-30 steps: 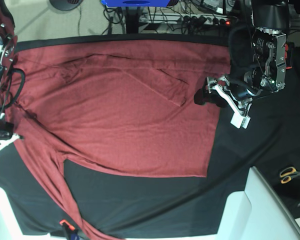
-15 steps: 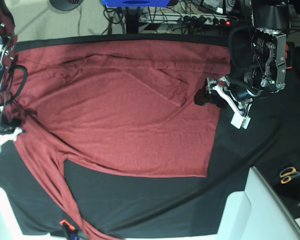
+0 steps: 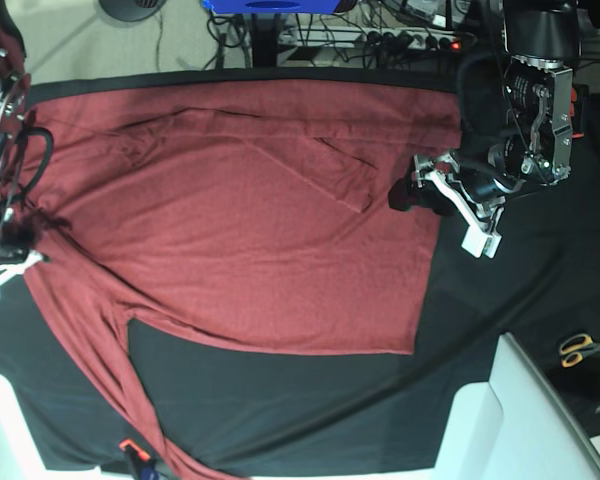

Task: Fold the T-shirt properly
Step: 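Hold the shirt with both grippers at side edge and opposite corner, then drag the held side edge with the left gripper toward the hem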

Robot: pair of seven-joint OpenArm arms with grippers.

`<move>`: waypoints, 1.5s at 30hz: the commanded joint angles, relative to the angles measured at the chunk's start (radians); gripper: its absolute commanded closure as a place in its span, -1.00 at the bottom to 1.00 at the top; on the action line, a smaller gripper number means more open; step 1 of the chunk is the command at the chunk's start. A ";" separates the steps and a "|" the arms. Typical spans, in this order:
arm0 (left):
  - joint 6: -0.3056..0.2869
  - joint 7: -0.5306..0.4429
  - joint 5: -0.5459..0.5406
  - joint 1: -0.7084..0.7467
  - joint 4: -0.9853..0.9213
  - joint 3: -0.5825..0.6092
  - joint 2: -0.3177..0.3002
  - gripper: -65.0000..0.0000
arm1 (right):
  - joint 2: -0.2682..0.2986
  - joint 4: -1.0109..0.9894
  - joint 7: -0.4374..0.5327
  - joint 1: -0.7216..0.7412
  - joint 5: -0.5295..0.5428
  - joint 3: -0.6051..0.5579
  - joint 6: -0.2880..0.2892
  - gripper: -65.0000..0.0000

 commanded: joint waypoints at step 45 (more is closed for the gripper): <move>0.048 -0.072 -0.011 -0.519 -0.608 0.014 -0.010 -0.59 | -0.001 0.155 -0.143 0.051 0.095 0.229 0.190 1.00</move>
